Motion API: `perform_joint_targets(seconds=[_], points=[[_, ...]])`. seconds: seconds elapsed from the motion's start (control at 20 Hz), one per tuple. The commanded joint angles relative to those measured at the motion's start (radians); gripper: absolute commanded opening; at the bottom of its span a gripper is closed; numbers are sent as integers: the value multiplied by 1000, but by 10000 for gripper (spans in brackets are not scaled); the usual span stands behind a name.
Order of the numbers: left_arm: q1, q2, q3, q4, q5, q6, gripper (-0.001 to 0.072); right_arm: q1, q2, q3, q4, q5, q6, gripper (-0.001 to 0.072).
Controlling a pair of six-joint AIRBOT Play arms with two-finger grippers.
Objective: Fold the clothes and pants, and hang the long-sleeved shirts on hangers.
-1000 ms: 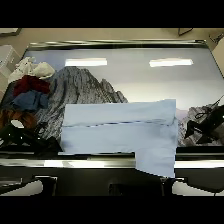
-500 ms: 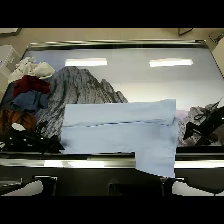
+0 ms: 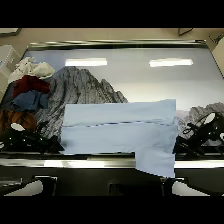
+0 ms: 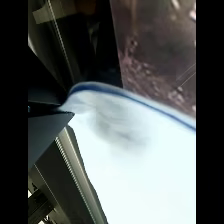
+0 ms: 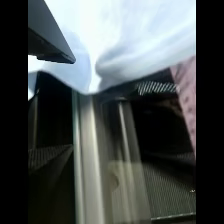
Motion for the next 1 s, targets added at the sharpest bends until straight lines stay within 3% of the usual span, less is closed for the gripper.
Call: perform_joint_targets(seconds=[0.0,0.3,0.4,0.45,0.55,0.8,0.95], points=[[0,3,0,-2,-4,3,26,0,2,-61,140,-63,-61,572],[0,3,0,-2,-5,3,26,0,2,-137,156,-3,-60,571],[0,3,0,-2,-5,2,26,0,2,-154,157,-19,-67,515],[0,3,0,-2,-5,2,26,0,2,-154,158,-29,-66,386],[0,4,0,-3,-13,2,26,0,3,-153,190,-29,-66,53],[0,90,75,-3,-29,16,25,0,102,-55,225,-25,-85,47],[0,139,202,-6,-51,-27,23,0,132,109,294,-21,-33,46]])
